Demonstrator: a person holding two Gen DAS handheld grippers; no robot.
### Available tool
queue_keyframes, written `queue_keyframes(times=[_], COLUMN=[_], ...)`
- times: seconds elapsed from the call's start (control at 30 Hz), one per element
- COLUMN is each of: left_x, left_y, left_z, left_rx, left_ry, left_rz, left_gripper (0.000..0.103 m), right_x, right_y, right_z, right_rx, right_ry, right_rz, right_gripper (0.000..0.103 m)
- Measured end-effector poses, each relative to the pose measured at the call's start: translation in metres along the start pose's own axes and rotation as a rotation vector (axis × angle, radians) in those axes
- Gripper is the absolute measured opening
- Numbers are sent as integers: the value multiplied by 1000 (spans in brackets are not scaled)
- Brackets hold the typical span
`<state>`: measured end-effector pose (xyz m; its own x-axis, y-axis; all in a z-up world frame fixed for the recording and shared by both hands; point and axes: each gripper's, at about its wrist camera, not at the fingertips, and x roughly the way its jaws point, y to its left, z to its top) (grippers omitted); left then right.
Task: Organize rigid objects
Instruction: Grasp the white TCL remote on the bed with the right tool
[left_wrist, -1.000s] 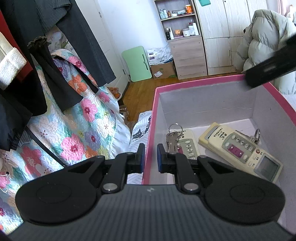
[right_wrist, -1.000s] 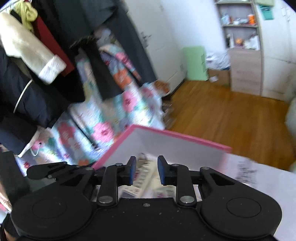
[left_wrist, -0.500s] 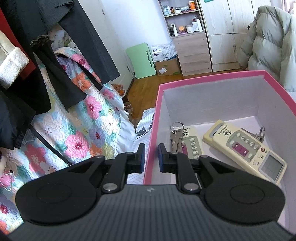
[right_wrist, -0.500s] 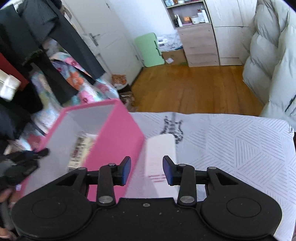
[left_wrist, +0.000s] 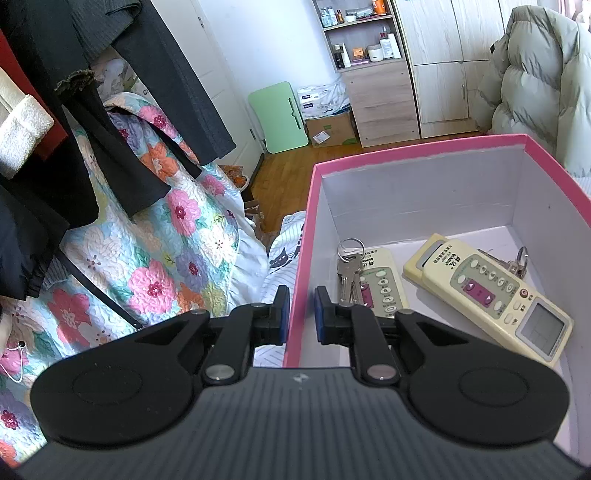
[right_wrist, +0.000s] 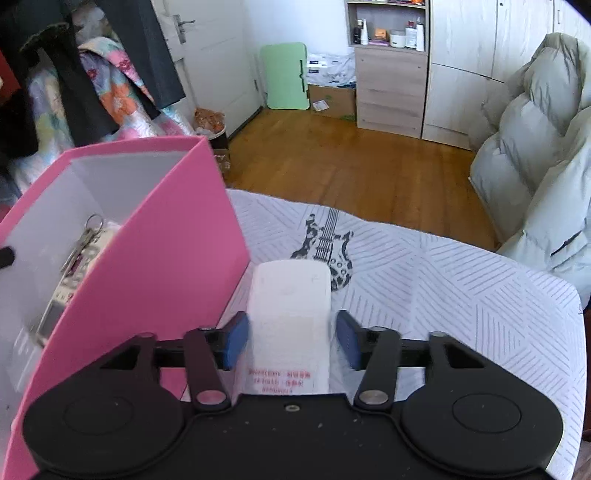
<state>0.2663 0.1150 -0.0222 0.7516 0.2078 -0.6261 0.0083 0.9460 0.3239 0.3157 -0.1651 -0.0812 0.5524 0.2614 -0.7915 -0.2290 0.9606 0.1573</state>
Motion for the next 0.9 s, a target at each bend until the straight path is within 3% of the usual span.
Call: queue_keyframes(times=[0.17,0.23,0.27,0.43,0.77,0.9], left_x=[0,0,0,0,-1,-1], left_y=[-1,0,-1,2,2,1], left_z=[0,0,0,1,1,1], left_rx=[-5,-8,-7,-6,-6,-6], left_ry=[0,1,1,1,0,-2], left_rz=[-2,-4,-4,-5,-6,-5], left_gripper=[13,13,13,14,14,13], right_x=[10,9,9,-4,-75,-104], right_y=[8,5,3,5,7,4], right_z=[-2,-5,-5,-12,-29,-53], right_rx=[-56,-61,-61,-47,-18,38], right_ry=[14,-8,-20,-69,-219,-265], right_rz=[-31,-20,-19,-39,-29,-34], right_gripper=[68,68,63,63,62,61])
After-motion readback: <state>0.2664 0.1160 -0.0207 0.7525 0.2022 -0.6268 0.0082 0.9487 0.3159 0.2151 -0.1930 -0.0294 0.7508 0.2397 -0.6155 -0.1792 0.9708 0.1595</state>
